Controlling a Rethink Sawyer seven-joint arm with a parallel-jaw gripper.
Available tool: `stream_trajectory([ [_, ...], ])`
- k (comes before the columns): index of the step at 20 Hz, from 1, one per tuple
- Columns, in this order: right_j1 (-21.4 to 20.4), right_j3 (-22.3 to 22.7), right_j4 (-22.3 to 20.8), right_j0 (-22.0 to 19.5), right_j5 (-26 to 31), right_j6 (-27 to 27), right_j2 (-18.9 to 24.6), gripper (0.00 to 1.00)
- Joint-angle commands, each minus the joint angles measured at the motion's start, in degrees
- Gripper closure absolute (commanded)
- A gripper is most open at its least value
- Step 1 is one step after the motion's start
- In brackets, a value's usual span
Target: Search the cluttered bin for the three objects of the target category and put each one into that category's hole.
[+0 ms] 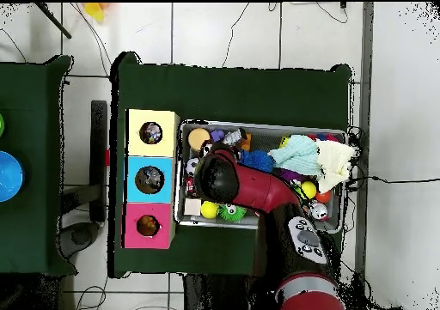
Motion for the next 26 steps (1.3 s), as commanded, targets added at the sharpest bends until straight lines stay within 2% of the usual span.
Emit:
stream_trajectory([
  [1, 1.29, 1.03, 0.86, -1.55, 4.4, 8.08, 6.16, 0.0],
  [10, 2.95, -0.18, 0.47, -2.16, 3.74, 7.5, 6.84, 0.0],
  [11, 3.0, 0.18, 0.26, -2.44, 3.25, 7.57, 7.12, 1.0],
  [20, 3.46, -1.81, 0.1, -1.17, 4.07, 6.87, 5.45, 1.0],
  [26, 1.94, -0.17, 0.26, -0.83, 3.99, 7.72, 4.54, 1.0],
])
